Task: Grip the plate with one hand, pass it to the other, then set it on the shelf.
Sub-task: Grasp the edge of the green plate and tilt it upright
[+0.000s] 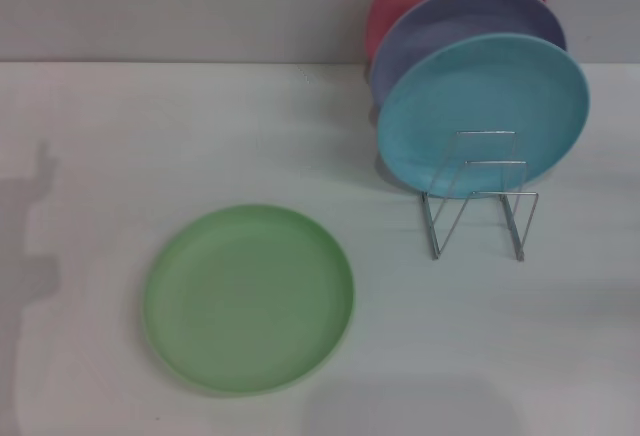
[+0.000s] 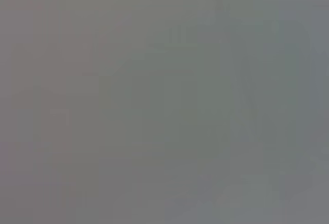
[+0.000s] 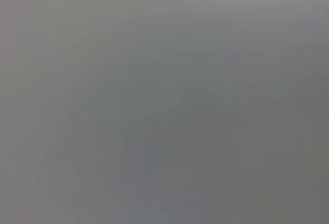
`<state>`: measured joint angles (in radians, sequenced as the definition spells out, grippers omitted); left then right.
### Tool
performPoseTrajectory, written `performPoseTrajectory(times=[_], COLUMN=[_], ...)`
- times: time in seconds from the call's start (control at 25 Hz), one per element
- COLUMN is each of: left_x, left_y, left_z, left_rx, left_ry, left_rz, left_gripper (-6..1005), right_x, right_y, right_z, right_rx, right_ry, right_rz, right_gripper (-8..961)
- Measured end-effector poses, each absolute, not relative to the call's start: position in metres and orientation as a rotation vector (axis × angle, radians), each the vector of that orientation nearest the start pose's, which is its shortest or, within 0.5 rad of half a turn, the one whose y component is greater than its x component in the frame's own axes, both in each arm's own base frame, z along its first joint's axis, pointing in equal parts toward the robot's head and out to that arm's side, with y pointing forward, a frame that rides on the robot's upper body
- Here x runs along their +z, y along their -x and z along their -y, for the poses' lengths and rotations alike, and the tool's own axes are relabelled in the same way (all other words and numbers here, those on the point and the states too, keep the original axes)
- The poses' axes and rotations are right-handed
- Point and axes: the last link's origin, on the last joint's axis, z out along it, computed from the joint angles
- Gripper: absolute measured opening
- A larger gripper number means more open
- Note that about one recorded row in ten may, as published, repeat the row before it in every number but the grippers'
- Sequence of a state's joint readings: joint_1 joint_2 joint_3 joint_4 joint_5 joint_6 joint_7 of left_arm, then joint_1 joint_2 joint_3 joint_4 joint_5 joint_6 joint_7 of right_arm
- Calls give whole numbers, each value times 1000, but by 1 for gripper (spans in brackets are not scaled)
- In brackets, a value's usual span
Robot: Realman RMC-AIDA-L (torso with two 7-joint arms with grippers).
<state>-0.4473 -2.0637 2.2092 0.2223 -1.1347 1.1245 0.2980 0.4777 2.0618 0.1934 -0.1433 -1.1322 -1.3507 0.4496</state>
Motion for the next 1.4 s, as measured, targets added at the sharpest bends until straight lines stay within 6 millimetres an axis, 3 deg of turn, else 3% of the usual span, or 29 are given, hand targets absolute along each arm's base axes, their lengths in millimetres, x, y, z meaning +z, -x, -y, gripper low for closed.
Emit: performPoseTrajectory(times=[0.48,0.8,0.92,1.08,1.12,1.4], left_x=[31,29,36,42,47,60], left_y=[365,330,324,324,325,339], left_z=[-372,-397,-402,-405,-403,-399], left_rx=[-363,-692,-727,-635,-532,-244], left_ry=[1321,1510,1503,1445,1394,1327], left_rz=[656,845,831,711,596,447], left_gripper=[862,862,861,861,861,861], right_x=[106,105,104,102,101,100], right_y=[-379,-381,-381,-381,-381,-381], right_z=[-319,-315,-315,-315,-314,-313], right_rx=[877,876,877,882,882,884], right_ry=[982,978,978,978,977,980], right_rz=[-578,-580,-582,-590,-594,-597], right_gripper=[651,651,651,651,651,651])
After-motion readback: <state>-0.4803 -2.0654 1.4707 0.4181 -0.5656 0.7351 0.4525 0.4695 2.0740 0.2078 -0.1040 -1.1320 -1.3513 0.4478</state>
